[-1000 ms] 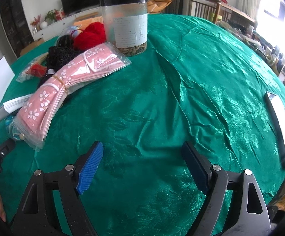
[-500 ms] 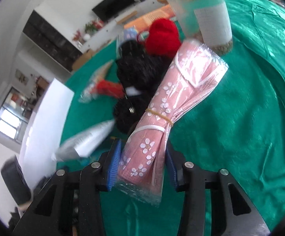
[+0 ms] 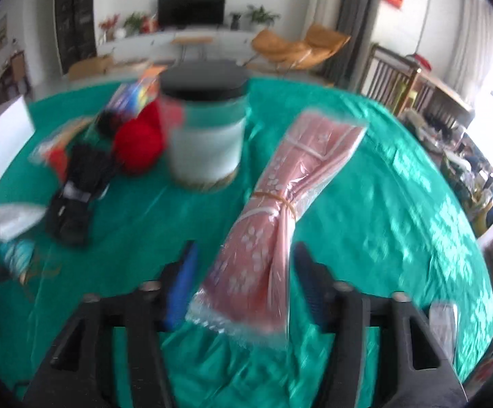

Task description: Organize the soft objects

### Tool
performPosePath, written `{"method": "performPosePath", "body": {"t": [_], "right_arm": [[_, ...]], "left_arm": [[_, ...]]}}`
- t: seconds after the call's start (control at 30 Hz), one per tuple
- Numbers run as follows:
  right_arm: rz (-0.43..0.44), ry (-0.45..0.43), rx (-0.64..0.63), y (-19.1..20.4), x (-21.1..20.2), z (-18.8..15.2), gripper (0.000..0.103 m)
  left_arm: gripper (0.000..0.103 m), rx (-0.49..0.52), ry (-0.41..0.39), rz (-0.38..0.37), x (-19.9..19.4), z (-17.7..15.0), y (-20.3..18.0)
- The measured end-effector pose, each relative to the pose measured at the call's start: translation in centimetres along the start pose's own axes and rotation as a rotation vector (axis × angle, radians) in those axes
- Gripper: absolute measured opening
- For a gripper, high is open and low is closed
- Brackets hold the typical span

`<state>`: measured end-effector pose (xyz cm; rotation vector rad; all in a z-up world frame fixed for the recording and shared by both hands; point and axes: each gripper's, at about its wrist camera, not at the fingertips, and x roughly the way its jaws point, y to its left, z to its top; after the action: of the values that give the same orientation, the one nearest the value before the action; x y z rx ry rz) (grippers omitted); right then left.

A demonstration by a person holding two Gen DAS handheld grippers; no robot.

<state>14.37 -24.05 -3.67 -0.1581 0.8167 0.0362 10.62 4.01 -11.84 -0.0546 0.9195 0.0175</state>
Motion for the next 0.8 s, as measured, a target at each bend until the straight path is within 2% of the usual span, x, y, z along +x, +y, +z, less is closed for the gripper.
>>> {"method": "performPosePath", "body": {"t": [0.1,0.2,0.27,0.3,0.4,0.53,0.8], "right_arm": [[0.003,-0.002,0.154,-1.8,-0.5,-0.7,0.071],[0.019,-0.027,0.278,-2.0,-1.6,-4.4,0.074],[-0.026,0.007,0.284,-1.5,-1.0,-6.5,0.074],[-0.044,0.068,0.293,-1.5,-0.1,-6.5,0.074],[-0.068,0.071,0.302,-0.9,0.6,-5.5,0.074],[-0.103,0.141,0.285,-0.8,2.1,-5.5,0.077],[-0.099,0.143,0.289,-1.0,1.9,-6.2,0.083]], "left_arm": [[0.103,0.0,0.0,0.001,0.0,0.0,0.0],[0.103,0.0,0.0,0.001,0.0,0.0,0.0],[0.103,0.0,0.001,0.001,0.0,0.0,0.0],[0.103,0.0,0.001,0.001,0.0,0.0,0.0],[0.103,0.0,0.001,0.001,0.0,0.0,0.0],[0.103,0.0,0.001,0.001,0.0,0.0,0.0],[0.103,0.0,0.001,0.001,0.0,0.0,0.0]]}}
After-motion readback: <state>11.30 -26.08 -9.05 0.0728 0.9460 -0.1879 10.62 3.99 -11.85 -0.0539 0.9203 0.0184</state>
